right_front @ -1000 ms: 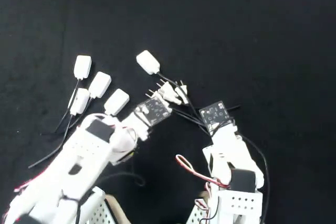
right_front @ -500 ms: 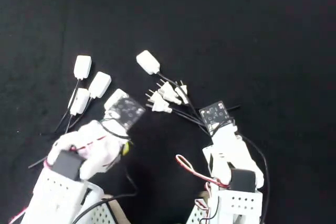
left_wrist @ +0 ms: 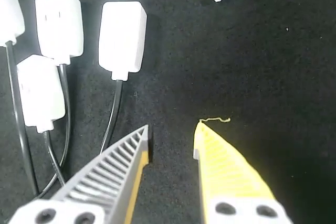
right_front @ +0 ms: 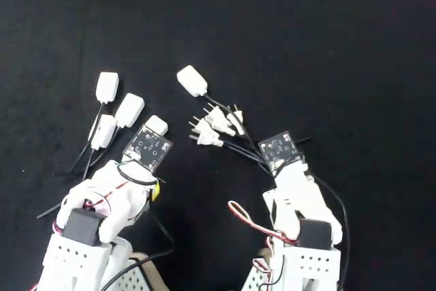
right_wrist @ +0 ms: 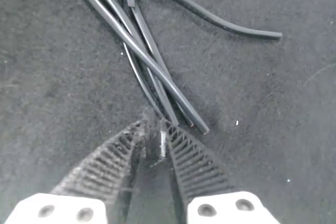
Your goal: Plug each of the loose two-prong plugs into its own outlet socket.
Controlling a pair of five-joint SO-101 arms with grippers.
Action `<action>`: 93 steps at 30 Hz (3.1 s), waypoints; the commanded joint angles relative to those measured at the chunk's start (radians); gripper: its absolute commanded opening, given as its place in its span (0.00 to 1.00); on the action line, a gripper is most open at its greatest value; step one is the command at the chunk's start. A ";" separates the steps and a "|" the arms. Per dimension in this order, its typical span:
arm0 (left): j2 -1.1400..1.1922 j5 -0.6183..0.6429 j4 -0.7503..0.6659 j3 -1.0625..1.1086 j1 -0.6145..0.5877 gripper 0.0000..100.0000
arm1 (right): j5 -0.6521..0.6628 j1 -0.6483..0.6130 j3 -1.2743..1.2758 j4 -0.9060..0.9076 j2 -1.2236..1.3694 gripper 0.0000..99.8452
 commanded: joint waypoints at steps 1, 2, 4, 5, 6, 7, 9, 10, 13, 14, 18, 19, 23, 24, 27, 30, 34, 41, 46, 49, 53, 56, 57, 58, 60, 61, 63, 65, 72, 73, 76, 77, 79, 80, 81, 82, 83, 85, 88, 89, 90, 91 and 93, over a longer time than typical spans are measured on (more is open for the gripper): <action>-0.005 0.023 -0.015 -0.013 -0.022 0.15 | -0.005 -0.005 0.001 0.005 -0.059 0.04; -0.006 0.035 -0.017 -0.015 -0.041 0.15 | -0.005 -0.005 0.001 0.005 -0.059 0.04; -0.008 0.037 -0.021 -0.024 -0.074 0.15 | -0.005 -0.005 0.001 0.005 -0.059 0.04; -0.008 0.041 -0.025 -0.030 -0.087 0.15 | -0.005 -0.005 0.001 0.005 -0.059 0.04; -0.008 0.043 -0.026 -0.031 -0.096 0.15 | -0.005 -0.005 0.001 0.005 -0.059 0.04; -0.008 0.046 -0.037 -0.033 -0.105 0.15 | -0.005 -0.005 0.001 0.005 -0.059 0.04; -0.008 0.091 -0.081 -0.022 -0.147 0.15 | -0.005 -0.005 0.001 0.005 -0.059 0.04; 0.000 0.110 -0.109 -0.021 -0.174 0.15 | -0.005 -0.005 0.001 0.005 -0.059 0.04; 0.002 0.140 -0.183 0.010 -0.222 0.15 | -0.005 -0.005 0.001 0.005 -0.059 0.04; 0.002 0.152 -0.209 0.025 -0.226 0.15 | -0.005 -0.005 0.001 0.005 -0.059 0.04; 0.002 0.226 -0.301 0.070 -0.246 0.15 | -0.005 -0.005 0.001 0.005 -0.059 0.04; 0.002 0.236 -0.313 0.076 -0.254 0.15 | -0.005 -0.005 0.001 0.005 -0.059 0.04; 0.002 0.239 -0.319 0.090 -0.259 0.15 | -0.005 -0.005 0.001 0.005 -0.059 0.04; 0.002 0.239 -0.319 0.090 -0.259 0.15 | -0.005 -0.005 0.001 0.005 -0.059 0.04; 0.002 0.239 -0.324 0.104 -0.255 0.15 | -0.005 -0.005 0.001 0.005 -0.059 0.04; 0.002 0.241 -0.345 0.119 -0.240 0.15 | -0.005 -0.005 0.001 0.005 -0.059 0.04; 0.002 0.241 -0.342 0.120 -0.242 0.15 | -0.005 -0.005 0.001 0.005 -0.059 0.04; 0.002 0.238 -0.321 0.108 -0.249 0.15 | -0.005 -0.005 0.001 0.005 -0.059 0.04; 0.003 0.241 -0.338 0.090 -0.240 0.15 | -0.005 -0.005 0.001 0.005 -0.059 0.04; 0.044 0.241 -0.365 0.084 -0.242 0.15 | -0.005 -0.005 0.001 0.005 -0.059 0.04; 0.241 0.241 -0.387 -0.007 -0.243 0.15 | -0.037 -0.078 0.001 0.005 -0.059 0.04; 0.470 0.269 -0.391 -0.114 -0.219 0.15 | -0.038 -0.123 0.001 0.005 -0.059 0.04; 0.539 0.272 -0.405 -0.143 -0.205 0.15 | -0.038 -0.132 0.001 0.005 -0.059 0.04; 0.605 0.272 -0.423 -0.165 -0.189 0.15 | -0.038 -0.141 0.001 0.005 -0.059 0.04; 0.717 0.269 -0.468 -0.203 -0.166 0.15 | -0.038 -0.158 0.001 0.005 -0.059 0.04; 0.758 0.267 -0.494 -0.222 -0.157 0.15 | -0.038 -0.167 0.001 0.005 -0.059 0.04; 0.827 0.264 -0.539 -0.260 -0.159 0.15 | -0.038 -0.183 0.001 0.005 -0.059 0.04; 0.891 0.226 -0.557 -0.309 -0.162 0.18 | -0.038 -0.190 0.001 0.003 -0.059 0.04; 1.079 0.212 -0.560 -0.449 -0.171 0.21 | -0.031 -0.198 -0.004 -0.252 -0.062 0.04; 1.102 0.210 -0.562 -0.467 -0.173 0.21 | -0.032 -0.193 -0.007 -0.299 -0.062 0.04; 1.169 0.206 -0.562 -0.533 -0.176 0.21 | -0.034 -0.198 -0.047 -0.348 -0.048 0.04; 1.197 0.206 -0.562 -0.556 -0.174 0.21 | -0.038 -0.199 -0.068 -0.350 -0.041 0.04; 1.252 0.204 -0.563 -0.588 -0.170 0.21 | -0.038 -0.199 -0.102 -0.371 -0.012 0.04; 1.283 0.204 -0.568 -0.611 -0.170 0.21 | -0.040 -0.204 -0.113 -0.390 0.015 0.04; 1.313 0.204 -0.575 -0.631 -0.176 0.21 | -0.040 -0.213 -0.124 -0.414 0.047 0.04; 1.344 0.204 -0.575 -0.653 -0.179 0.21 | -0.041 -0.226 -0.136 -0.436 0.090 0.04; 1.372 0.203 -0.572 -0.674 -0.179 0.21 | -0.052 -0.239 -0.148 -0.459 0.139 0.04; 1.418 0.184 -0.568 -0.708 -0.173 0.21 | -0.086 -0.259 -0.196 -0.511 0.263 0.04; 1.456 0.153 -0.568 -0.728 -0.170 0.21 | -0.130 -0.264 -0.300 -0.597 0.492 0.04; 1.459 0.153 -0.568 -0.730 -0.170 0.21 | -0.149 -0.264 -0.335 -0.628 0.579 0.04; 1.459 0.153 -0.568 -0.730 -0.173 0.21 | -0.167 -0.264 -0.361 -0.660 0.665 0.04; 1.459 0.150 -0.568 -0.730 -0.176 0.21 | -0.183 -0.264 -0.384 -0.694 0.748 0.04; 1.462 0.149 -0.568 -0.727 -0.177 0.21 | -0.195 -0.264 -0.415 -0.746 0.897 0.04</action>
